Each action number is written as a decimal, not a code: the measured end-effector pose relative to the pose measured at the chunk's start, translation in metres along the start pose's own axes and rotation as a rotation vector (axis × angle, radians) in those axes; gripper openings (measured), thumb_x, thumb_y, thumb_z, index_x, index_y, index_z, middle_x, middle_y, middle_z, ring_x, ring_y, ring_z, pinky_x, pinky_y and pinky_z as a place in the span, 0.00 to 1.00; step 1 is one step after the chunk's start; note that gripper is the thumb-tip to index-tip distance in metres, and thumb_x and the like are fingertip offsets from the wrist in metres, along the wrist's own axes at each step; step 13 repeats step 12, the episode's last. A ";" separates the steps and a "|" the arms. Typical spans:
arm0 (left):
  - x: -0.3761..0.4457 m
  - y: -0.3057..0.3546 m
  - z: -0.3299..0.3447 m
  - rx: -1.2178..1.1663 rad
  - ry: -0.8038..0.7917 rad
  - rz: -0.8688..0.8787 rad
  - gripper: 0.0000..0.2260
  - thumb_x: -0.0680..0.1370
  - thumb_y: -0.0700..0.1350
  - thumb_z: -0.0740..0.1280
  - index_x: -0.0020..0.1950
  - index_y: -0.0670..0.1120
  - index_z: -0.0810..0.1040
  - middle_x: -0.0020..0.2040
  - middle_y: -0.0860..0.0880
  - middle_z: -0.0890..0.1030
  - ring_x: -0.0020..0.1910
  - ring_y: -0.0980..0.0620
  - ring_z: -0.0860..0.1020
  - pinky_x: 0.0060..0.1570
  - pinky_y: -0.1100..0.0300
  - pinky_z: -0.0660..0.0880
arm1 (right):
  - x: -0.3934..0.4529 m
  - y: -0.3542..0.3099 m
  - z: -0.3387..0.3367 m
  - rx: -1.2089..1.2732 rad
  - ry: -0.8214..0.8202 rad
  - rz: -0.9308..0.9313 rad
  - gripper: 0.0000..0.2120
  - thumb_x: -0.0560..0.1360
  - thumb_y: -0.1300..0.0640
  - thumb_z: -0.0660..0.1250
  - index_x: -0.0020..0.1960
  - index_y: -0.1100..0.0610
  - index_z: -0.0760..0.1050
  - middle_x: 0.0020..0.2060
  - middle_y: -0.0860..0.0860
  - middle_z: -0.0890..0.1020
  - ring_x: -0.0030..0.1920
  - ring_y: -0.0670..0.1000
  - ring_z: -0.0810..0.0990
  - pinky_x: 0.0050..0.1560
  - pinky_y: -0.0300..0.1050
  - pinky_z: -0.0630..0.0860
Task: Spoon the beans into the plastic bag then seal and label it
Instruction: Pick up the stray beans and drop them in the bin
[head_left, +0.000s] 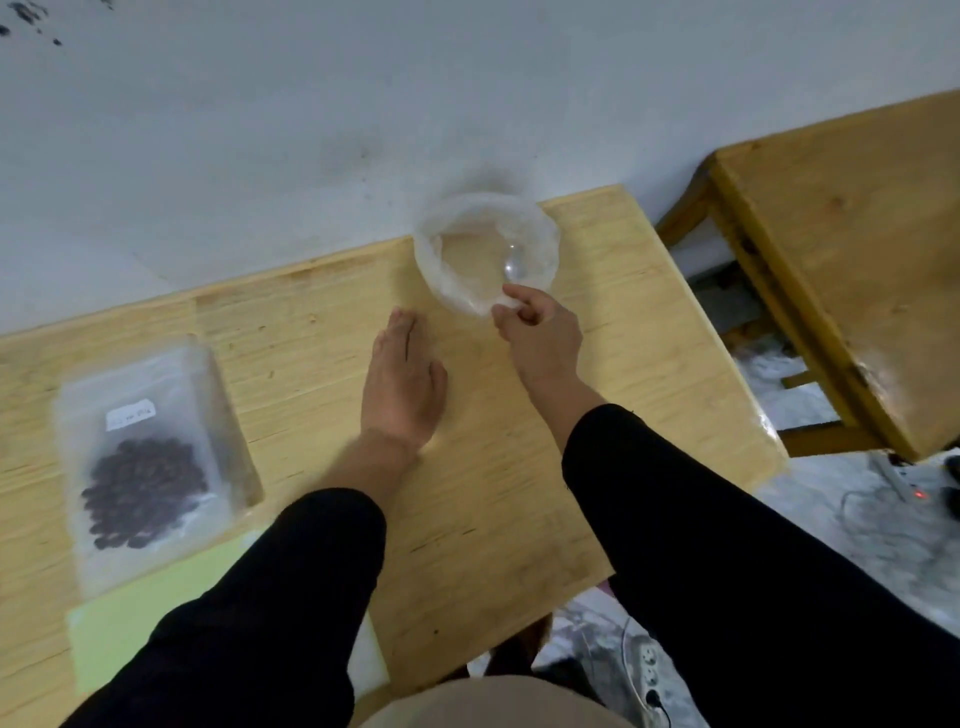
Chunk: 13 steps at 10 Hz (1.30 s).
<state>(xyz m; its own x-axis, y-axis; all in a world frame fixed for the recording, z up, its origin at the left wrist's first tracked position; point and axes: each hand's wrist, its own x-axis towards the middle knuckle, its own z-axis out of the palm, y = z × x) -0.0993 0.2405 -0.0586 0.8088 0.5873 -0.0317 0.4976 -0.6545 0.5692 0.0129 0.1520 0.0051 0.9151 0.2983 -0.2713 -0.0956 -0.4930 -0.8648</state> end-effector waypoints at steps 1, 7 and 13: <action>-0.005 0.041 0.010 0.005 -0.042 0.114 0.23 0.77 0.43 0.53 0.69 0.32 0.63 0.68 0.35 0.68 0.71 0.38 0.64 0.70 0.48 0.61 | -0.007 0.007 -0.036 0.017 0.077 0.015 0.13 0.72 0.57 0.70 0.56 0.51 0.79 0.41 0.47 0.80 0.47 0.49 0.80 0.57 0.47 0.77; -0.099 0.224 0.147 0.309 -0.351 0.430 0.24 0.75 0.47 0.54 0.67 0.36 0.71 0.66 0.37 0.73 0.65 0.38 0.72 0.60 0.41 0.70 | -0.096 0.170 -0.275 0.363 0.583 0.369 0.11 0.73 0.59 0.70 0.55 0.53 0.79 0.38 0.52 0.78 0.45 0.53 0.81 0.57 0.48 0.78; -0.132 0.269 0.185 0.250 -0.303 0.415 0.25 0.79 0.43 0.55 0.75 0.39 0.55 0.76 0.42 0.56 0.76 0.45 0.51 0.73 0.48 0.49 | -0.146 0.273 -0.335 -0.113 0.307 0.597 0.24 0.77 0.48 0.61 0.71 0.54 0.66 0.65 0.55 0.74 0.63 0.56 0.73 0.56 0.42 0.68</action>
